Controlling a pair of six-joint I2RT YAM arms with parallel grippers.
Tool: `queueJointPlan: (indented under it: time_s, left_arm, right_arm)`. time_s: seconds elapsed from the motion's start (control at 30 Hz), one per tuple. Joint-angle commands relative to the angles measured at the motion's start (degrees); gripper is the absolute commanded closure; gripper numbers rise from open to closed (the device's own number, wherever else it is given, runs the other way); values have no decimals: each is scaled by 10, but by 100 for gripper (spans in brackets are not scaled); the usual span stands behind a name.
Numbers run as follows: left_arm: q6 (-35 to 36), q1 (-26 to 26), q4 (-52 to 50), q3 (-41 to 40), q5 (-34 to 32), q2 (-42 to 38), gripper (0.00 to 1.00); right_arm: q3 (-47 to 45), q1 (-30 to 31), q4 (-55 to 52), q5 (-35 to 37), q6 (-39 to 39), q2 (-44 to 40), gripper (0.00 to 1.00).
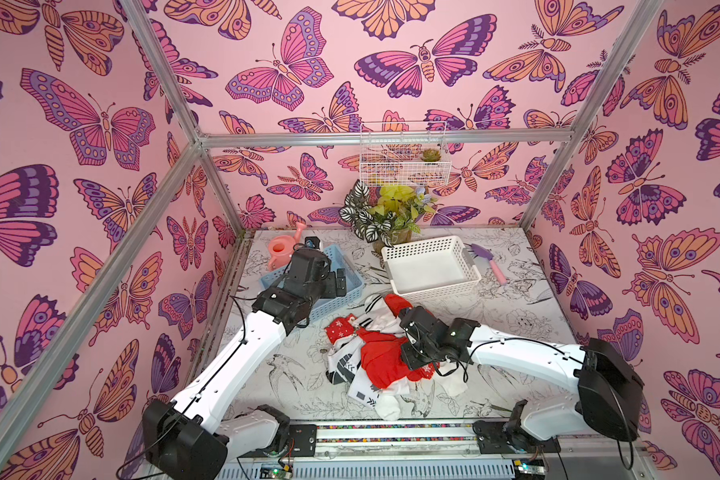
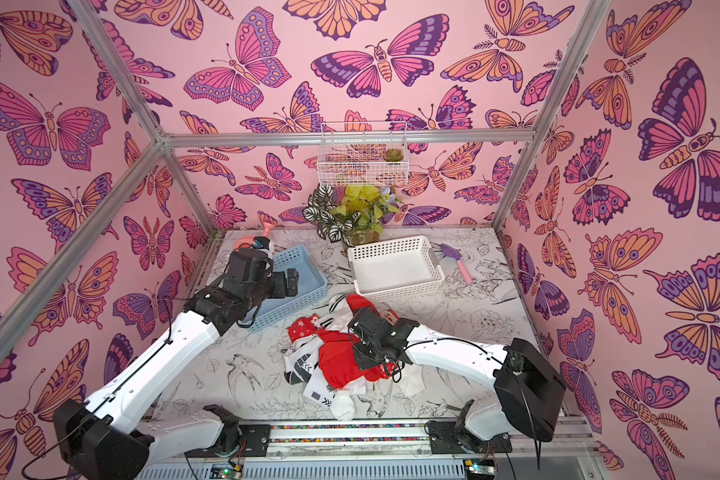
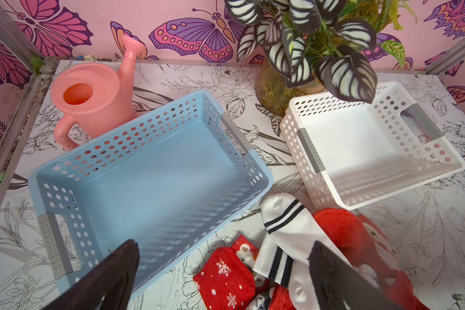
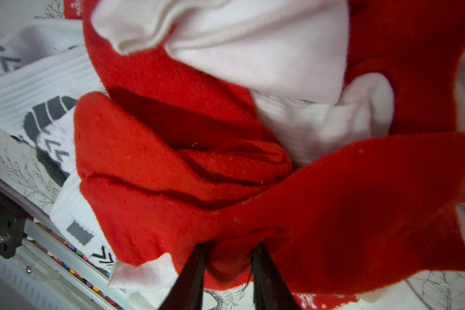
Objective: Sort the socks into the basket by color
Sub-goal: Pick up the sock at the center of the board.
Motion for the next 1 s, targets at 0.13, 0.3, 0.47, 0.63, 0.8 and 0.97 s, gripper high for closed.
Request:
queueJointPlan:
  time_s: [0.13,0.3,0.47,0.63,0.8,0.97]
  left_arm:
    - [3,-2,6,-9,-7,-1,0]
    - [4,-2,6,-8,-5,1,0]
    - [3,-2,7,-8,-4,0,0]
    - [4,-2,6,-8,-4,1,0]
    - [4,-2,6,-8,-4,-2,0]
    - [3,-2,7,-8,-3,-4,0]
  right_arm:
    - [27,5,-20,5,-7,-14,91]
    - [33,5,-49,3,-12,-38,99]
    - [45,5,-81,10,-16,-67,100]
    - [68,5,-116,22,-28,-83,100]
    - [95,5,-145,44,-39,-95,100]
    - [114,4,-158,76,-54,-106,100]
